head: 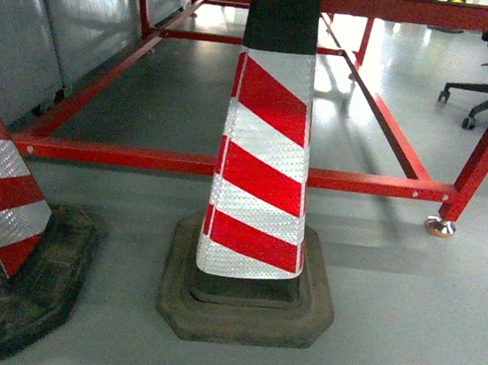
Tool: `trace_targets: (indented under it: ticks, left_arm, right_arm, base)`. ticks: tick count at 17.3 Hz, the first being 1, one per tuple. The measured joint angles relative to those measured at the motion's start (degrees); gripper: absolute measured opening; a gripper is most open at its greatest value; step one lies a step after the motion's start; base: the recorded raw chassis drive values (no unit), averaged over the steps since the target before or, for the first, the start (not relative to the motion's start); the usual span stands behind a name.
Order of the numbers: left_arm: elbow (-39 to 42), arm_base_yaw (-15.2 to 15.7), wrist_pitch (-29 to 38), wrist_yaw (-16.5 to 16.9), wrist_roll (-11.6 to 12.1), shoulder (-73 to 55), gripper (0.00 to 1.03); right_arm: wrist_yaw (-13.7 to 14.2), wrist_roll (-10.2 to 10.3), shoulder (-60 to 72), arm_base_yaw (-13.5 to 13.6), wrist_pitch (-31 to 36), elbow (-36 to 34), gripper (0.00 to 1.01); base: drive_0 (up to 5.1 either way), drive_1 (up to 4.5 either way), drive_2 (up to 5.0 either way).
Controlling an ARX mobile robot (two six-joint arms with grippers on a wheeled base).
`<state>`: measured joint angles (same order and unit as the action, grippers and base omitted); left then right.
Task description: Place box next to blue box on left shelf
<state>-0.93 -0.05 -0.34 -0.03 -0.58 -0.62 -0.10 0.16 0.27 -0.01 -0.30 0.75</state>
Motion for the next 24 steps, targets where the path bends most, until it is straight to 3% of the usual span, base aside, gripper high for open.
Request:
trace_targets:
  ticks: [24]
  left_arm:
    - [0.0,0.0,0.0,0.1,0.2,0.0,0.98]
  right_arm:
    - [0.2,0.0,0.0,0.0,0.0,0.0,0.98]
  base:
    - [0.0,0.0,0.0]
